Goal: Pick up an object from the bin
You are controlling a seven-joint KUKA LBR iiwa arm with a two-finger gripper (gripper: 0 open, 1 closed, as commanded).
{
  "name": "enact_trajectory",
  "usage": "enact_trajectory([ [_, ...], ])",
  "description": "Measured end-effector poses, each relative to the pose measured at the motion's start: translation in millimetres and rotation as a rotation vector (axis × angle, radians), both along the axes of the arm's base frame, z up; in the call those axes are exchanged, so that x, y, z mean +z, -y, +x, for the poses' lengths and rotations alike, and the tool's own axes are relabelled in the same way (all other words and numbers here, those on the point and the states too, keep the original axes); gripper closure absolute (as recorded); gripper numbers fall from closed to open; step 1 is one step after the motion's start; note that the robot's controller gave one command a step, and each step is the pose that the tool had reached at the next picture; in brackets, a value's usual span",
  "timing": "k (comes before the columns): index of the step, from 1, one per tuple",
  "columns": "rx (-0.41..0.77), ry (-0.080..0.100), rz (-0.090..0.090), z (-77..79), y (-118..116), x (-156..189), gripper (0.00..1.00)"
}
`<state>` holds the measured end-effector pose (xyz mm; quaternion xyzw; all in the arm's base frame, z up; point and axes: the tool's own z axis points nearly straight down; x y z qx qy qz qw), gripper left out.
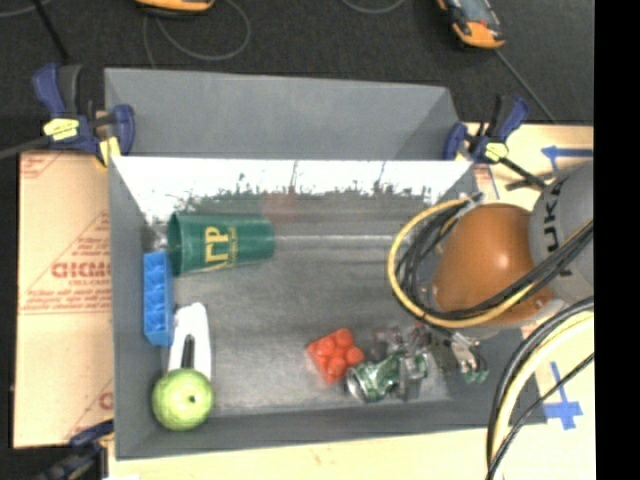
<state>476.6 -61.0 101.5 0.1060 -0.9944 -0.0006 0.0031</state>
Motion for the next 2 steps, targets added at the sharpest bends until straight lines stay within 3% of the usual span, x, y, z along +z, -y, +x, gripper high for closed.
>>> enact_trajectory([
  [2, -0.001, 0.010, -0.001, 1.6, 1, 44, 1.00],
])
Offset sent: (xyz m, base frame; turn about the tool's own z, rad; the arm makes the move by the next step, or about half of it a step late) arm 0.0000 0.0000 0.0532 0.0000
